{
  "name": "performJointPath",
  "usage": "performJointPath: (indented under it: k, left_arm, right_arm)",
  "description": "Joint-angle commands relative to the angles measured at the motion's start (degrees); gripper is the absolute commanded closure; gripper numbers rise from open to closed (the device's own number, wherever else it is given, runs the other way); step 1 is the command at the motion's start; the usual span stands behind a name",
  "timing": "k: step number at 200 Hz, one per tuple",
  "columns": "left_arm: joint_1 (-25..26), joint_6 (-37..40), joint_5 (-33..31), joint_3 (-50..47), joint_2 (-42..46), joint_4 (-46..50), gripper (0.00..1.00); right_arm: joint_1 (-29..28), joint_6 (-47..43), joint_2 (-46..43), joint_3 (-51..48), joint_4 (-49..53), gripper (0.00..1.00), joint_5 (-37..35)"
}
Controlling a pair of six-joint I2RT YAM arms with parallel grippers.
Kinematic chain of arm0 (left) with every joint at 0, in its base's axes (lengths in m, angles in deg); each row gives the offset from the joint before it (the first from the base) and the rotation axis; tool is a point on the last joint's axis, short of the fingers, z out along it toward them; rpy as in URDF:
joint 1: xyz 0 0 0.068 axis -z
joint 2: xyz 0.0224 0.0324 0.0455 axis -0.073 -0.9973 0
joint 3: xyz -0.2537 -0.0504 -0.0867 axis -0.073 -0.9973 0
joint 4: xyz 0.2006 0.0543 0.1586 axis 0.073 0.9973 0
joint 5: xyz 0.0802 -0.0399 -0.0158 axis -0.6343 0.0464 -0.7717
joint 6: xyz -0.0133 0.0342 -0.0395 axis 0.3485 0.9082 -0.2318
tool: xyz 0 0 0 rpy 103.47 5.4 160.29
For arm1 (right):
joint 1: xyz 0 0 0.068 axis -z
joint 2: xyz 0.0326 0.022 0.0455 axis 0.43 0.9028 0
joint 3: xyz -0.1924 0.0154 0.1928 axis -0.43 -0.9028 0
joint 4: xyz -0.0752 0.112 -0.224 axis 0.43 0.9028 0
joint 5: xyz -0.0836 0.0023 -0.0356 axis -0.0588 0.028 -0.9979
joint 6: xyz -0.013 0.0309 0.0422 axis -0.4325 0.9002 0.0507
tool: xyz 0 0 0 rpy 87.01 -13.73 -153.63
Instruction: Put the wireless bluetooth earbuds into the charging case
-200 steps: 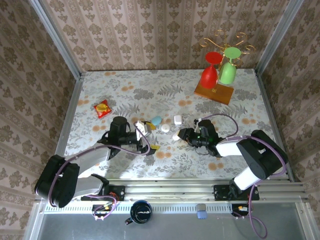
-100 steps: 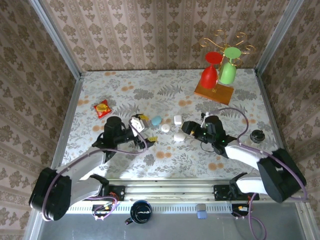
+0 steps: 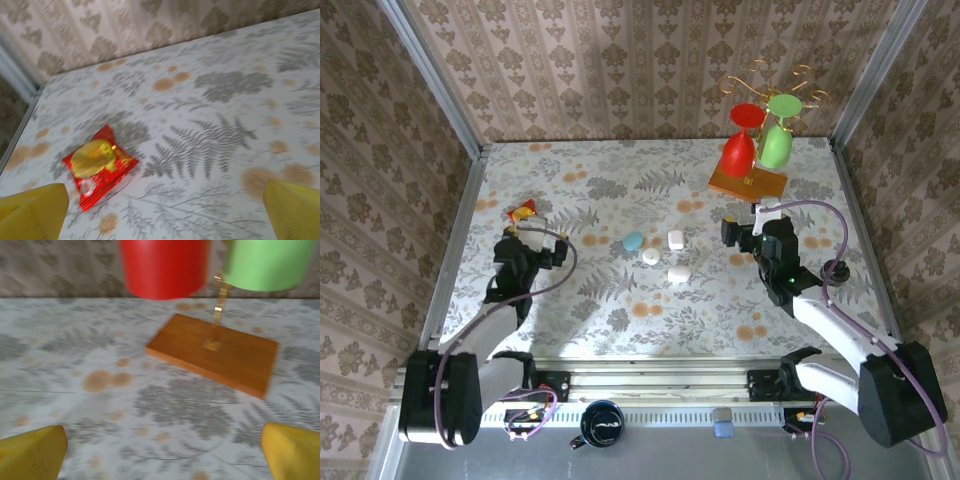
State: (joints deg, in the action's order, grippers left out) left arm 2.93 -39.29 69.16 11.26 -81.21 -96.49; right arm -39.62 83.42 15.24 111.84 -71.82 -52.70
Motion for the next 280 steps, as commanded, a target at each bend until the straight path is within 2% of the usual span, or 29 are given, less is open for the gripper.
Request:
performJointPath:
  k: [1,25,74,93,119,280]
  left_arm:
    - [-2.0,-2.4,-2.4,-0.9,-5.1,-10.3,0.0]
    - [-3.2,-2.3,-3.0,-0.6,-12.6,-18.3,0.0]
    - [-5.3,-3.7,-2.8,4.1,-24.0,-20.6,0.0]
    - [-5.5,-3.8,-3.4,5.1,-27.5,-21.8,0.0]
    - [-6.0,-4.6,-3.1,5.3,-27.0,-20.2,0.0]
    - [-5.6,-3.8,-3.0,5.2,-27.2,-20.8,0.0]
  right_arm:
    - [4.3,-6.4,4.6,-2.6,-10.6,0.0,-1.4]
    - [7.3,-6.6,10.3,-4.0,-18.1,0.0,2.5]
    - [10.1,-6.3,21.1,-2.8,-23.0,0.0,8.8]
    - [11.1,-5.7,21.8,-2.2,-22.8,0.0,10.5]
    - [13.9,-2.4,25.7,-3.6,-28.8,0.0,11.4]
    - [13.9,-2.5,25.3,-3.4,-28.0,0.0,11.3]
